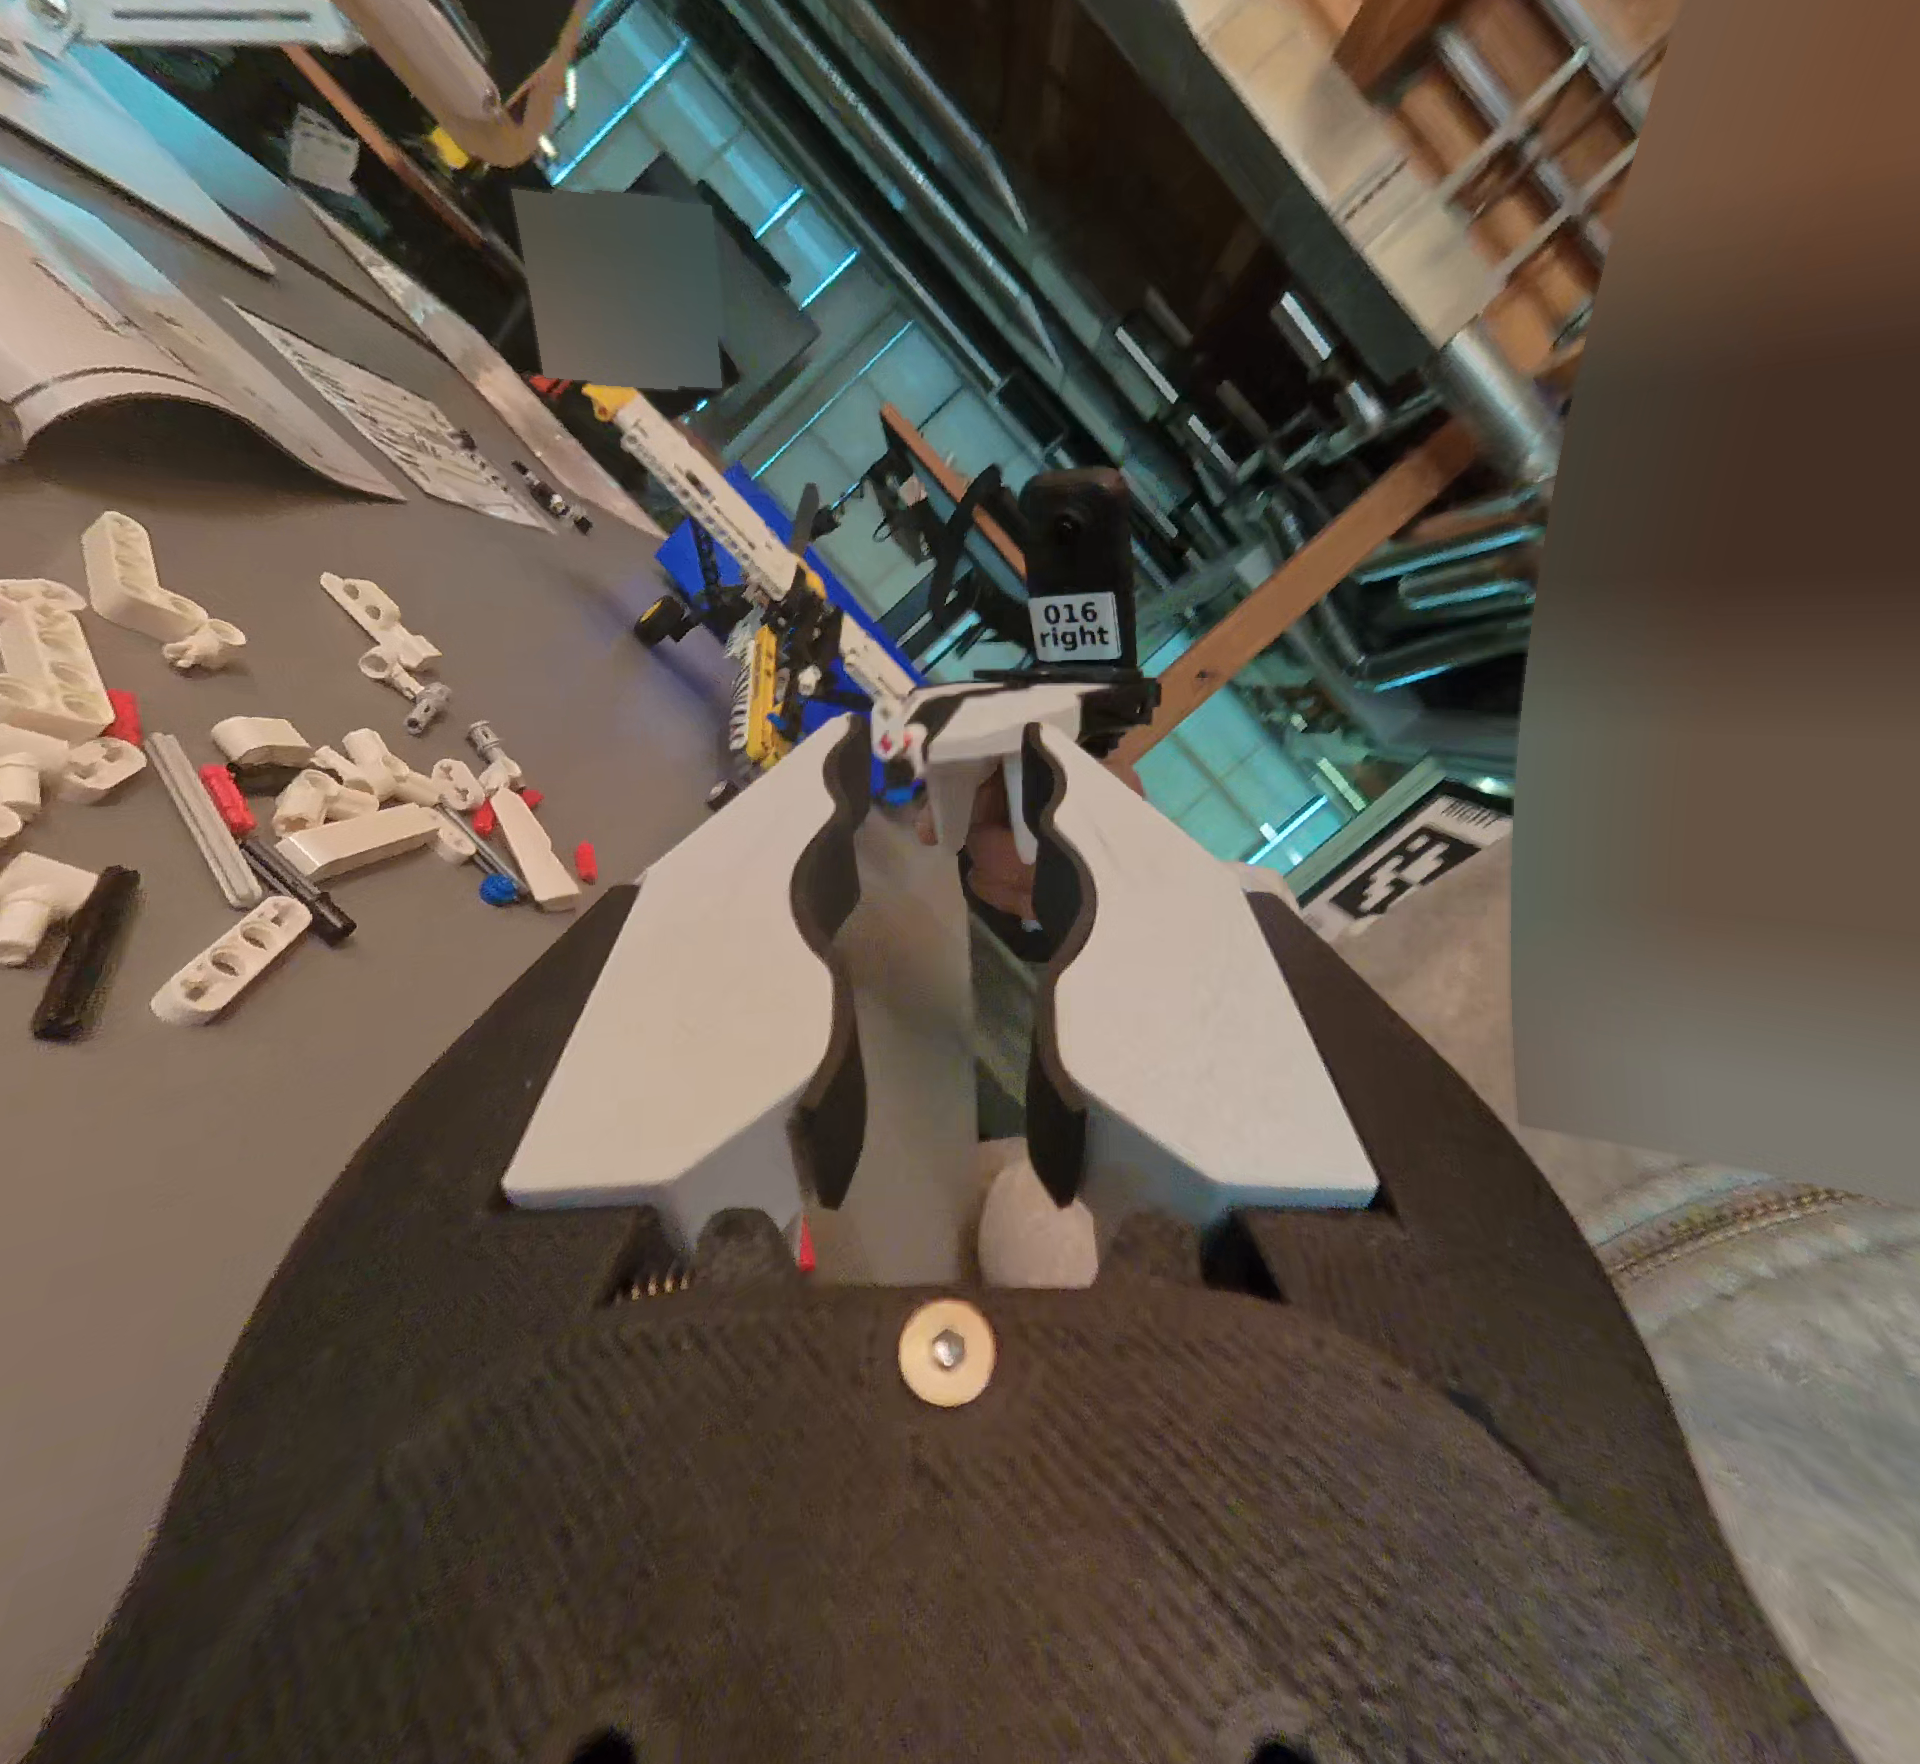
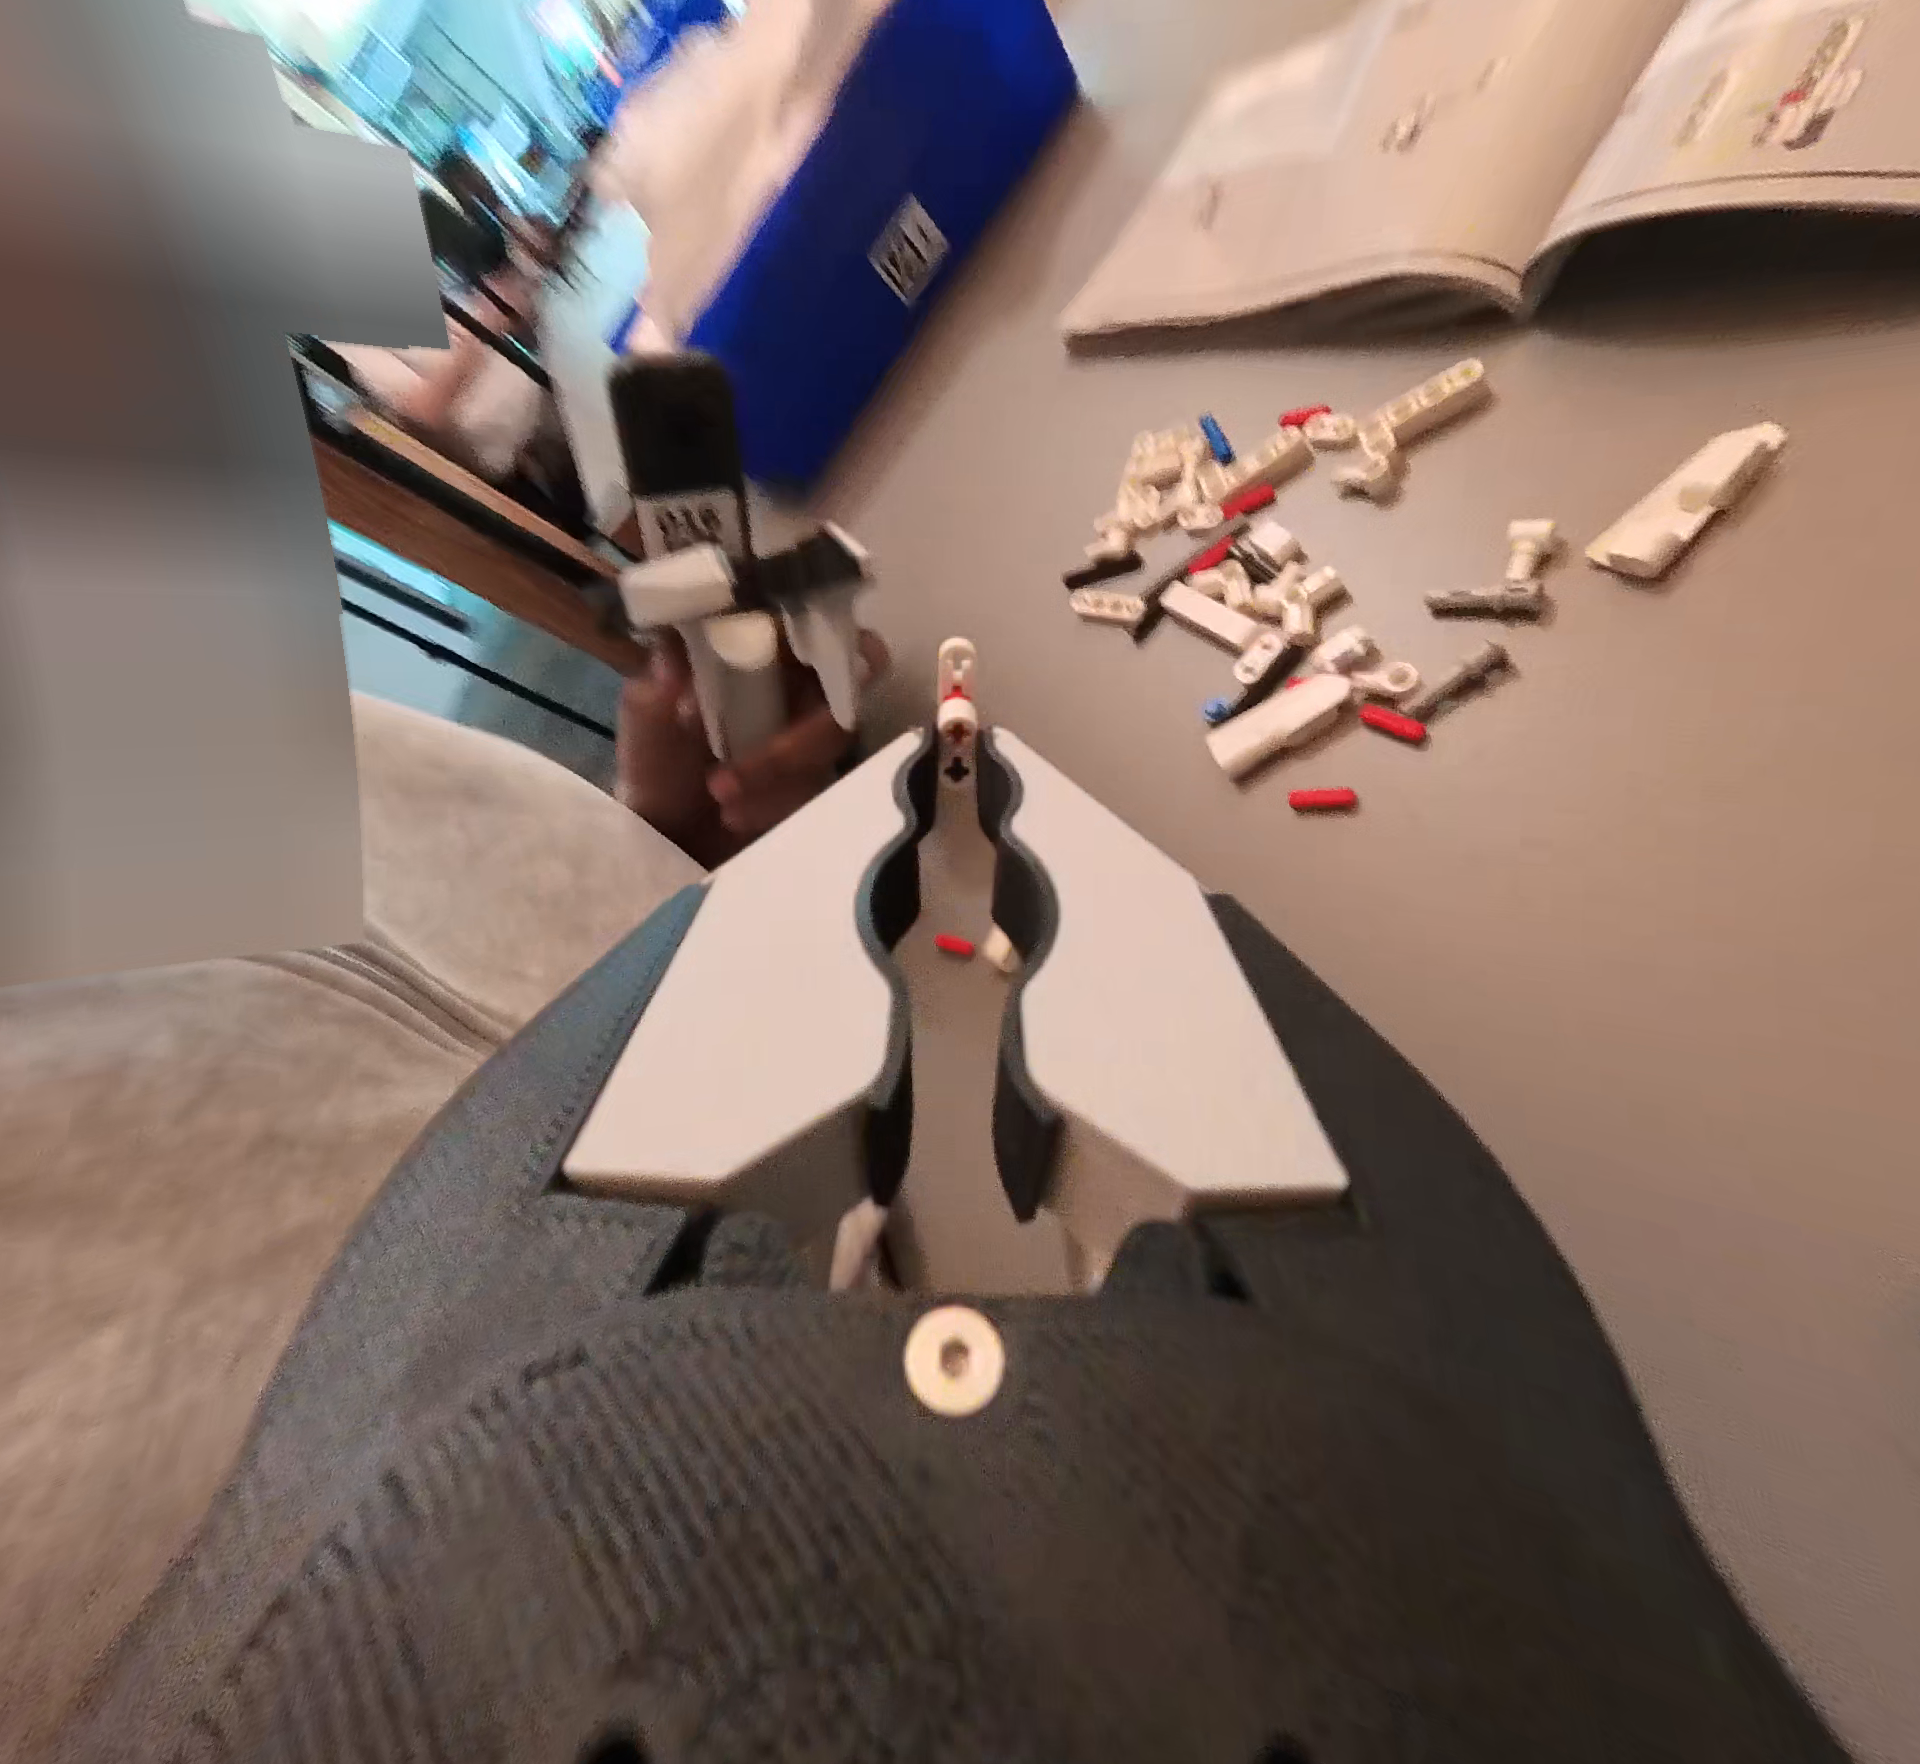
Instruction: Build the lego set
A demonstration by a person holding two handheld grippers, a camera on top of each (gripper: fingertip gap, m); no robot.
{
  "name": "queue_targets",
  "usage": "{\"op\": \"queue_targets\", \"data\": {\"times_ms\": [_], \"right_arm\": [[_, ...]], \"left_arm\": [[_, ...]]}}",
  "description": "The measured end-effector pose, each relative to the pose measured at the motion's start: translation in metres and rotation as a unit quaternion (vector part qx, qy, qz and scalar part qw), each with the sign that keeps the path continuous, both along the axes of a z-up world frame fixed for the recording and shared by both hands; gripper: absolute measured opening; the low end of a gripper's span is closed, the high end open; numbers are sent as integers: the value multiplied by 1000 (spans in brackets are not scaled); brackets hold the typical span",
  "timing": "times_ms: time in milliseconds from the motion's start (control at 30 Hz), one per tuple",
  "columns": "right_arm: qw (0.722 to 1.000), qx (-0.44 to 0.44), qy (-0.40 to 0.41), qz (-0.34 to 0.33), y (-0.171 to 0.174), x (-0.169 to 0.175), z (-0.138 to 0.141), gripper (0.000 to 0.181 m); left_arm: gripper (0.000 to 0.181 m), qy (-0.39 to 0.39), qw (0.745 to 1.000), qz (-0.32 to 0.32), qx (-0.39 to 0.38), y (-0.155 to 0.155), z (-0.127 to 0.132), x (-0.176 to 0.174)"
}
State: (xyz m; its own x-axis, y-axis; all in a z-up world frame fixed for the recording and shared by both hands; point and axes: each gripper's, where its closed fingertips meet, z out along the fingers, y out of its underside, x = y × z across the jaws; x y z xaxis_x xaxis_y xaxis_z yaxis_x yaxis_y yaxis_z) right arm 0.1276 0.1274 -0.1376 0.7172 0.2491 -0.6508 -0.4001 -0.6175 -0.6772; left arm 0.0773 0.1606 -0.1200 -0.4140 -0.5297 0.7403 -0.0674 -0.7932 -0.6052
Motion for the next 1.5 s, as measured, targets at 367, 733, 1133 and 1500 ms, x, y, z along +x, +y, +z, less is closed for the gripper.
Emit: {"op": "queue_targets", "data": {"times_ms": [367,733,1133,1500], "right_arm": [[986,149,48,54,-13,5,-2,5],[966,251,32,42,-24,23,15,6],[954,289,-77,-31,-28,33,19,6],[967,253,37,8,-30,25,15,5]], "left_arm": [[33,31,994,-18,100,-28,-8,12],[29,70,990,-46,114,-43,10,59],[20,30,985,-54,163,-50,0,68],[20,41,986,-94,133,-60,-4,73]]}}
